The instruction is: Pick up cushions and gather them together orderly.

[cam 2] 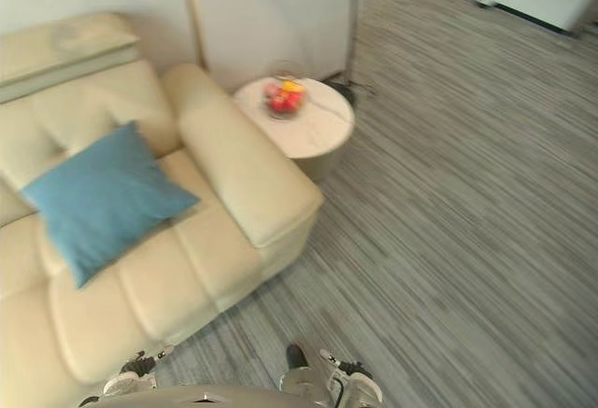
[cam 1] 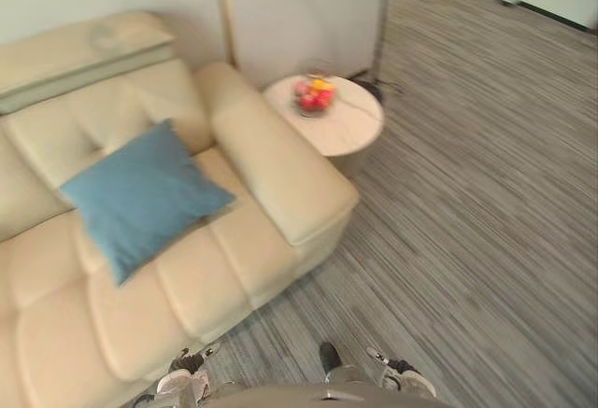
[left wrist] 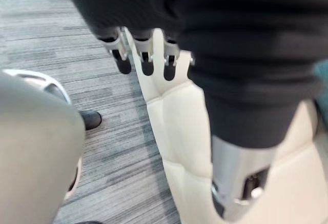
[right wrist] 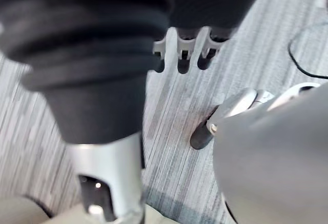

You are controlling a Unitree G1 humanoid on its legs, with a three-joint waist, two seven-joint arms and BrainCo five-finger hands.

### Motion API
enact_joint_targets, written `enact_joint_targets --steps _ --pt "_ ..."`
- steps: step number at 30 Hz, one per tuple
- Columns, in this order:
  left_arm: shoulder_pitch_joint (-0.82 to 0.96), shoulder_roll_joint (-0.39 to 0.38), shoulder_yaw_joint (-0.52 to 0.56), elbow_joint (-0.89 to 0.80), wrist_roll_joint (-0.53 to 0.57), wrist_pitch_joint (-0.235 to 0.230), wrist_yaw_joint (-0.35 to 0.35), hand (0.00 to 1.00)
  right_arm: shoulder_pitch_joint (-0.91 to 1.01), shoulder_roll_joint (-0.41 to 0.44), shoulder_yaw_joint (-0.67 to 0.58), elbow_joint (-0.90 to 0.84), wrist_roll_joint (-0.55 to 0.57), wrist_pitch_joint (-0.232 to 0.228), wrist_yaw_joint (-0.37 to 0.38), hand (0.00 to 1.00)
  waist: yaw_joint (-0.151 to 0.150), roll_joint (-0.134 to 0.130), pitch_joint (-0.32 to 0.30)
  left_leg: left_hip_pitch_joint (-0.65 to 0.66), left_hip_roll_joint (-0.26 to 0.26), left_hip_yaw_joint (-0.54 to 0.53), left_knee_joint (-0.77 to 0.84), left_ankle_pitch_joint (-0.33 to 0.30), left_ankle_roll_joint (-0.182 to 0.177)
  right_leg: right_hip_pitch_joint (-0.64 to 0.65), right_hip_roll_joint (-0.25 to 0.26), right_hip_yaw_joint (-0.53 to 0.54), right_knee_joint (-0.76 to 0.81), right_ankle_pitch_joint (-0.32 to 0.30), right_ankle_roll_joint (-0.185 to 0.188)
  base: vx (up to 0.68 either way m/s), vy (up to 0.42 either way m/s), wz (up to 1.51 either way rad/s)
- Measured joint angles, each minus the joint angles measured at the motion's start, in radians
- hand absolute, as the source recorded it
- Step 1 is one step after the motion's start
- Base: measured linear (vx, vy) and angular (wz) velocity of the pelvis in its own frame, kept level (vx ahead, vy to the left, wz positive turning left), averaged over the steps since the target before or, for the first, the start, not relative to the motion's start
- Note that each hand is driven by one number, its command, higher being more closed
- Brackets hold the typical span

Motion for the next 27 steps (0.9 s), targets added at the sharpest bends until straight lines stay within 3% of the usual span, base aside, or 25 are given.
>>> enact_joint_targets --steps 1,2,3,4,5,7,9,10,13,14,17,19,20,21,23,27 --pt "0.0 -0.002 0.003 0.0 0.0 0.0 0.0 0.0 -0.005 0.001 0.001 -0.007 0.0 -0.001 0.001 0.0 -0.004 0.007 0.004 -0.002 0.016 0.062 0.02 -0.007 0.003 -0.024 0.023 -0.034 -0.018 0.062 -0.034 0.0 -0.052 -1.87" --pt "-0.003 -0.001 0.007 0.0 0.0 -0.001 0.0 0.0 -0.008 0.001 0.001 -0.007 0.0 -0.001 0.0 0.0 -0.004 0.017 0.01 -0.004 0.028 0.084 0.028 -0.009 0.007 -0.033 0.026 -0.083 -0.027 0.078 -0.058 0.01 -0.139 -1.73" --pt "-0.015 0.0 0.007 -0.001 0.0 -0.001 0.0 0.0 -0.008 0.002 0.001 -0.006 0.0 0.0 0.0 0.0 -0.002 0.017 0.01 0.0 0.034 0.135 0.038 -0.013 0.012 -0.056 0.018 -0.282 -0.009 0.03 -0.131 -0.02 -0.14 -1.46" --pt "-0.024 -0.008 0.006 -0.003 0.0 -0.002 0.0 0.0 -0.008 -0.007 0.0 -0.011 -0.001 -0.001 0.0 0.0 -0.004 0.035 0.022 0.024 0.046 0.184 0.039 -0.012 0.012 -0.078 -0.013 -0.469 0.05 -0.021 -0.164 -0.03 -0.148 -1.3" --pt "-0.023 -0.01 0.003 -0.004 0.0 -0.002 0.0 0.0 -0.006 -0.011 -0.001 -0.014 0.002 -0.002 0.0 0.0 -0.005 0.042 0.025 0.036 0.05 0.196 0.039 -0.012 0.012 -0.084 -0.03 -0.554 0.079 -0.042 -0.172 -0.04 -0.072 -1.08" --pt "-0.002 -0.009 -0.011 -0.002 0.0 -0.01 0.0 0.0 0.009 -0.023 0.033 -0.031 -0.001 -0.015 0.0 0.0 -0.009 0.055 0.022 0.088 0.058 0.224 0.039 -0.011 0.002 -0.066 -0.099 -0.826 0.172 -0.067 -0.172 0.01 -0.103 -0.9" --pt "-0.002 -0.008 -0.023 -0.002 0.001 -0.011 -0.001 0.0 0.01 -0.032 0.042 -0.034 -0.002 -0.022 0.001 0.0 -0.016 0.06 0.012 0.093 0.071 0.221 0.024 -0.005 -0.009 -0.069 -0.079 -0.846 0.169 -0.081 -0.148 0.04 -0.144 -0.51" --pt "-0.004 -0.018 -0.043 -0.001 0.001 -0.012 -0.003 0.0 0.005 -0.04 0.041 -0.031 -0.003 -0.021 0.001 0.0 -0.015 0.082 0.017 0.095 0.08 0.21 0.004 -0.005 -0.009 -0.073 -0.048 -0.818 0.14 -0.073 -0.14 0.04 -0.136 -0.5" --pt "-0.008 -0.028 -0.054 0.021 0.002 -0.01 -0.016 0.0 -0.001 -0.054 0.038 -0.02 -0.005 -0.021 0.001 0.0 -0.012 0.097 0.02 0.095 0.092 0.21 0.01 0.025 -0.015 -0.088 -0.019 -0.809 0.116 -0.069 -0.138 0.02 -0.097 -0.58" --pt "-0.014 -0.028 -0.061 0.03 0.002 -0.008 -0.017 0.0 -0.006 -0.057 0.038 -0.01 -0.004 -0.022 0.001 0.0 -0.013 0.096 0.021 0.094 0.099 0.21 0.033 0.042 -0.032 -0.092 -0.011 -0.796 0.124 -0.074 -0.142 0.04 -0.089 -0.54" --pt "-0.02 -0.026 -0.072 0.028 0.003 -0.007 -0.016 0.0 -0.008 -0.063 0.038 0.004 -0.002 -0.021 0.0 0.0 -0.016 0.086 0.022 0.028 0.192 0.18 0.322 0.046 -0.027 -0.091 -0.011 -0.755 0.156 -0.106 -0.145 0.06 -0.034 -0.52" --pt "-0.018 -0.027 -0.079 0.026 0.003 -0.008 -0.017 0.0 -0.007 -0.061 0.039 0.007 -0.002 -0.02 0.0 0.0 -0.011 0.081 0.027 -0.024 0.245 0.098 0.497 0.082 0.03 -0.065 0.007 -0.704 0.147 -0.114 -0.15 0.11 0.016 -0.64" --pt "-0.019 -0.027 -0.083 0.024 0.003 -0.011 -0.018 0.0 -0.007 -0.062 0.041 0.008 -0.002 -0.018 0.0 0.0 -0.008 0.088 0.026 -0.061 0.225 -0.011 0.556 0.036 0.026 -0.05 0.018 -0.663 0.138 -0.116 -0.153 0.13 0.052 -0.72" --pt "-0.019 -0.028 -0.082 0.019 0.003 -0.013 -0.017 0.0 -0.012 -0.065 0.041 0.013 -0.002 -0.018 0.0 0.0 -0.005 0.088 0.031 -0.102 0.17 -0.122 0.567 -0.035 0.006 -0.031 0.024 -0.625 0.126 -0.116 -0.153 0.12 0.065 -0.67" --pt "-0.014 -0.027 -0.083 0.005 0.003 -0.015 -0.017 0.0 -0.011 -0.066 0.035 0.039 0.001 -0.016 0.0 0.0 0.006 0.083 0.034 -0.136 0.104 -0.205 0.522 -0.099 0.011 0.003 0.027 -0.583 0.109 -0.116 -0.153 0.09 0.082 -0.55" --pt "-0.004 -0.039 -0.062 -0.034 0.003 -0.018 -0.017 0.0 -0.002 -0.057 0.039 0.02 -0.001 -0.016 0.0 0.0 0.029 0.084 0.034 -0.189 0.036 -0.351 0.317 -0.127 0.021 0.004 0.057 -0.479 0.119 -0.118 -0.138 0.02 0.129 -0.87"
